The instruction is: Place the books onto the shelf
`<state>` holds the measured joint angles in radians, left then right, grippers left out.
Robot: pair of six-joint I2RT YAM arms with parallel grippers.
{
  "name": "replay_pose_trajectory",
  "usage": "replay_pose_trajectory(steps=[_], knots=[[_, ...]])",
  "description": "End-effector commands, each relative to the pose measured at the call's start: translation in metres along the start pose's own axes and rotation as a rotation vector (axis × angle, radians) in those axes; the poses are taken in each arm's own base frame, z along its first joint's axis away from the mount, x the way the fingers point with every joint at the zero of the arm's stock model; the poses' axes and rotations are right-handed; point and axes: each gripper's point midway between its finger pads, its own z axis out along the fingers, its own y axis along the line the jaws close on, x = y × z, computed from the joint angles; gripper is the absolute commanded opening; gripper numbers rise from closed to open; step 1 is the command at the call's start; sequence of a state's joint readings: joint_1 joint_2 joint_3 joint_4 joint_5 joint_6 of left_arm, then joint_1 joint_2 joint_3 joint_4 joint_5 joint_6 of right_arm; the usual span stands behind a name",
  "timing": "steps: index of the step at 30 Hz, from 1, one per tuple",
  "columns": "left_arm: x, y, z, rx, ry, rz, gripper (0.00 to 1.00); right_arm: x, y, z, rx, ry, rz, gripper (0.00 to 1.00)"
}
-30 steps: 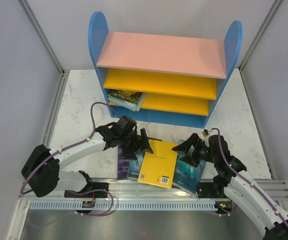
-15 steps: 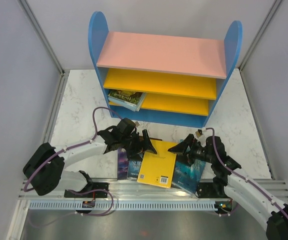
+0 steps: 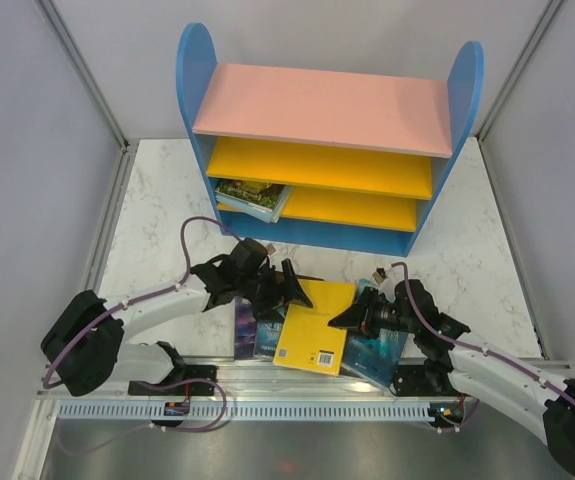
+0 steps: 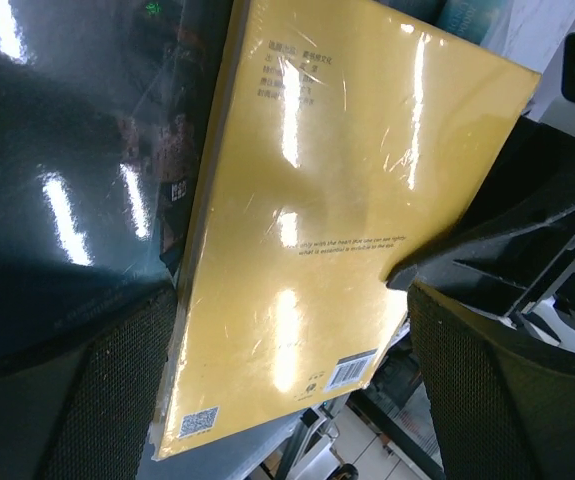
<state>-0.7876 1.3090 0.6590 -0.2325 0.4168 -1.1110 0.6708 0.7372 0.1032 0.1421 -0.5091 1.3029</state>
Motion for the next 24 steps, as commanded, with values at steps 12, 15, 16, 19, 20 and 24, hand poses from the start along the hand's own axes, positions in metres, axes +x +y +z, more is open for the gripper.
replay_pose_trajectory(steps=[12, 15, 16, 19, 20, 24], knots=[[-0.020, -0.024, -0.103, 0.102, -0.269, 0.002, 1.00, -0.039, 0.107, -0.025, -0.276, -0.215, -0.039, 0.00], [-0.018, -0.019, -0.119, 0.145, -0.298, -0.014, 1.00, -0.051, 0.146, -0.039, -0.462, -0.268, 0.041, 0.00], [-0.017, -0.017, -0.121, 0.155, -0.301, -0.023, 1.00, -0.054, 0.148, -0.040, -0.492, -0.277, 0.068, 0.00], [-0.013, -0.020, -0.132, 0.208, -0.330, -0.039, 0.99, -0.065, 0.171, -0.053, -0.627, -0.320, 0.138, 0.00], [-0.011, -0.018, -0.133, 0.215, -0.333, -0.049, 0.99, -0.066, 0.182, -0.062, -0.688, -0.328, 0.135, 0.00], [-0.012, -0.024, -0.144, 0.262, -0.374, -0.071, 0.98, -0.076, 0.195, -0.069, -0.776, -0.348, 0.196, 0.00]])
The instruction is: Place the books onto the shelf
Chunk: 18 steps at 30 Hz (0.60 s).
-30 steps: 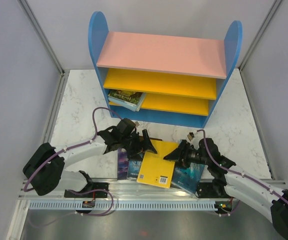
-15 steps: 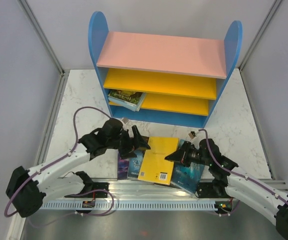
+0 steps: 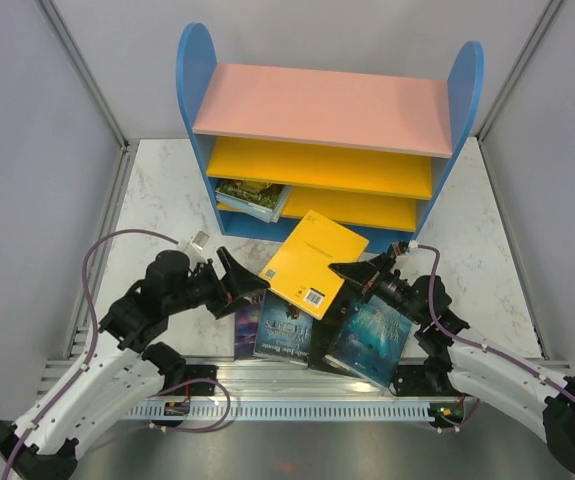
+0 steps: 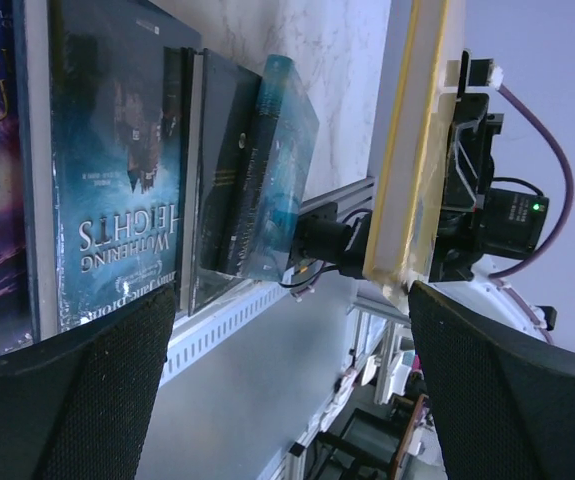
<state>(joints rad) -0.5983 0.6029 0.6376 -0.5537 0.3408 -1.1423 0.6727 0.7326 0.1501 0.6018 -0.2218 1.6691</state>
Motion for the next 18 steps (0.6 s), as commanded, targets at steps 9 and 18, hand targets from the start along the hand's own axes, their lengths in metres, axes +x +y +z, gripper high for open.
replay_pose_trajectory(steps=[9, 18], knots=[[-0.014, -0.028, -0.013, 0.154, -0.103, -0.134, 0.99, 0.002, 0.096, -0.002, -0.340, 0.013, 0.064, 0.00], [-0.027, -0.066, -0.019, 0.306, -0.134, -0.132, 1.00, 0.007, 0.088, 0.000, -0.261, 0.021, 0.006, 0.00]])
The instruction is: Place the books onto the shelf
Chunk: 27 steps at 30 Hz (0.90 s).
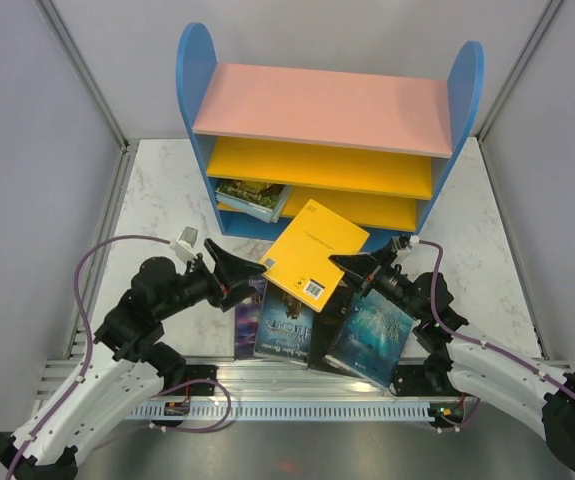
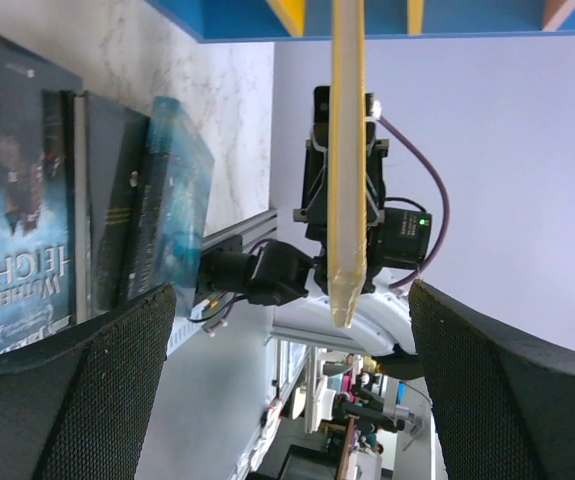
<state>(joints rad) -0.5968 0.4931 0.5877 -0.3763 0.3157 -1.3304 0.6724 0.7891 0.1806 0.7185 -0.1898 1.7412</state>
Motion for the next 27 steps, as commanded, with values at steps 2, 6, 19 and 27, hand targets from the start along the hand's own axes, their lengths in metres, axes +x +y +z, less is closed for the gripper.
replay_pose_trajectory(steps=[2, 6, 19, 27], knots=[[-0.009, -0.028, 0.005, 0.096, -0.025, -0.027, 0.99, 0.014, 0.058, -0.002, -0.168, 0.048, -0.042, 0.00], [-0.011, -0.023, 0.011, 0.079, -0.026, -0.031, 0.98, 0.016, 0.062, -0.002, -0.181, 0.053, -0.036, 0.00], [-0.017, -0.033, 0.033, 0.088, -0.004, -0.040, 0.46, 0.026, 0.070, 0.019, -0.204, 0.099, -0.038, 0.00], [-0.027, -0.030, 0.035, 0.071, -0.062, -0.062, 0.02, 0.030, 0.071, 0.042, -0.190, 0.124, -0.053, 0.00]])
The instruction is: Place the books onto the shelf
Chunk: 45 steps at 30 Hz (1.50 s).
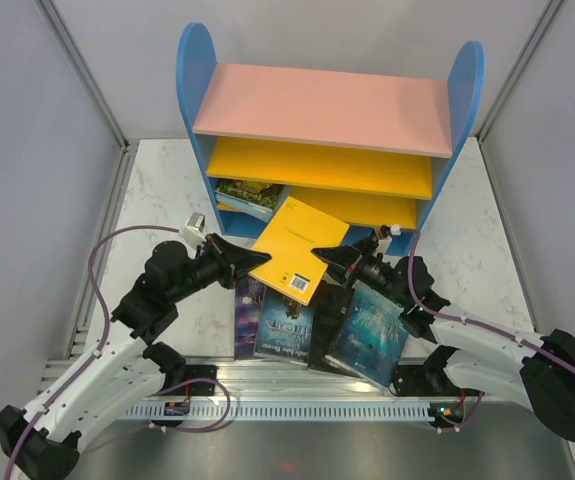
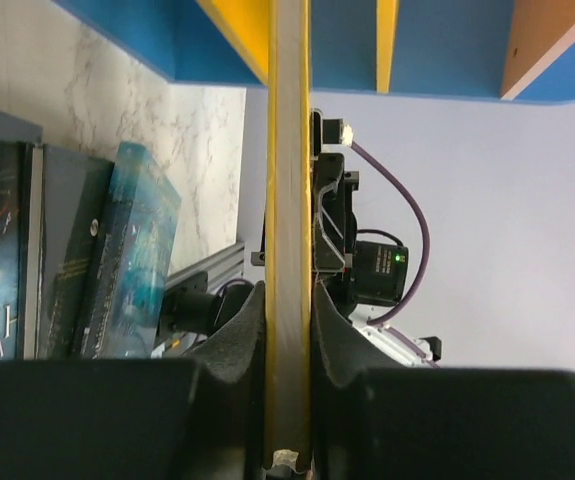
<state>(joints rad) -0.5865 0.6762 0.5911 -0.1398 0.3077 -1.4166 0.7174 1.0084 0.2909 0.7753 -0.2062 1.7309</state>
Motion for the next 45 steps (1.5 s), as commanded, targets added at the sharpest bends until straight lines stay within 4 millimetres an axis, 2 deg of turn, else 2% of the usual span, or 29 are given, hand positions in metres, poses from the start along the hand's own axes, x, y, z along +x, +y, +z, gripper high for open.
replay_pose_trajectory(steps=[1, 3, 4, 5, 6, 7, 9, 10, 12, 13, 14, 15, 16, 17, 18, 19, 20, 22, 27, 28, 33, 38, 44, 45], knots=[[-0.007, -0.011, 0.000, 0.022, -0.044, 0.010, 0.02, 0.019, 0.081, 0.008, -0.251, 0.071, -0.069, 0.00], [-0.014, -0.009, -0.001, 0.012, -0.081, 0.020, 0.02, 0.018, 0.085, 0.021, -0.248, 0.072, -0.081, 0.00], [-0.017, -0.010, -0.002, 0.012, -0.097, 0.025, 0.02, 0.016, 0.079, 0.030, -0.224, 0.072, -0.081, 0.00], [-0.021, -0.007, -0.002, 0.000, -0.122, 0.035, 0.02, 0.017, 0.090, 0.036, -0.243, 0.079, -0.091, 0.00], [-0.024, -0.005, -0.002, -0.007, -0.135, 0.040, 0.02, 0.016, 0.091, 0.042, -0.240, 0.083, -0.097, 0.00], [-0.029, -0.002, -0.002, -0.015, -0.152, 0.047, 0.02, 0.015, 0.082, 0.051, -0.215, 0.088, -0.099, 0.00], [-0.035, 0.004, -0.001, -0.028, -0.171, 0.064, 0.02, 0.015, 0.093, 0.062, -0.239, 0.097, -0.106, 0.00], [-0.043, 0.003, -0.002, -0.018, -0.196, 0.070, 0.02, 0.012, 0.085, 0.071, -0.218, 0.099, -0.100, 0.00], [-0.055, 0.009, 0.000, -0.029, -0.221, 0.076, 0.02, 0.012, 0.096, 0.082, -0.241, 0.106, -0.105, 0.00], [-0.060, 0.009, 0.000, -0.026, -0.231, 0.079, 0.02, 0.010, 0.088, 0.091, -0.221, 0.107, -0.103, 0.00], [-0.063, 0.014, 0.003, -0.039, -0.228, 0.087, 0.02, 0.011, 0.096, 0.096, -0.237, 0.117, -0.108, 0.02], [-0.068, 0.015, 0.003, -0.043, -0.239, 0.090, 0.02, 0.011, 0.096, 0.100, -0.239, 0.124, -0.110, 0.05], [-0.078, 0.019, 0.002, -0.050, -0.264, 0.088, 0.02, 0.009, 0.089, 0.108, -0.222, 0.129, -0.107, 0.09], [-0.082, 0.016, 0.002, -0.033, -0.272, 0.106, 0.02, 0.012, 0.095, 0.111, -0.237, 0.142, -0.109, 0.13], [-0.088, 0.020, 0.004, -0.042, -0.282, 0.104, 0.02, 0.012, 0.096, 0.115, -0.243, 0.146, -0.109, 0.23], [-0.097, 0.021, 0.003, -0.043, -0.306, 0.098, 0.02, 0.010, 0.090, 0.120, -0.229, 0.146, -0.105, 0.29], [-0.100, 0.020, 0.004, -0.030, -0.304, 0.105, 0.02, 0.010, 0.093, 0.123, -0.236, 0.147, -0.105, 0.35], [-0.113, 0.023, 0.007, -0.032, -0.324, 0.099, 0.02, 0.009, 0.090, 0.127, -0.235, 0.151, -0.101, 0.38], [-0.134, 0.022, 0.017, -0.013, -0.340, 0.095, 0.02, 0.009, 0.082, 0.128, -0.226, 0.162, -0.084, 0.43], [-0.140, 0.028, 0.021, -0.026, -0.344, 0.081, 0.02, 0.009, 0.081, 0.126, -0.226, 0.163, -0.082, 0.44], [-0.158, 0.028, 0.030, -0.013, -0.365, 0.054, 0.02, 0.010, 0.061, 0.112, -0.183, 0.161, -0.070, 0.52], [-0.178, 0.035, 0.038, -0.034, -0.394, 0.025, 0.02, 0.009, 0.042, 0.098, -0.139, 0.152, -0.054, 0.53], [-0.197, 0.040, 0.045, -0.040, -0.418, -0.003, 0.02, 0.009, 0.036, 0.095, -0.125, 0.151, -0.049, 0.53], [-0.200, 0.046, 0.047, -0.055, -0.421, -0.013, 0.02, 0.008, 0.033, 0.096, -0.118, 0.150, -0.047, 0.52]])
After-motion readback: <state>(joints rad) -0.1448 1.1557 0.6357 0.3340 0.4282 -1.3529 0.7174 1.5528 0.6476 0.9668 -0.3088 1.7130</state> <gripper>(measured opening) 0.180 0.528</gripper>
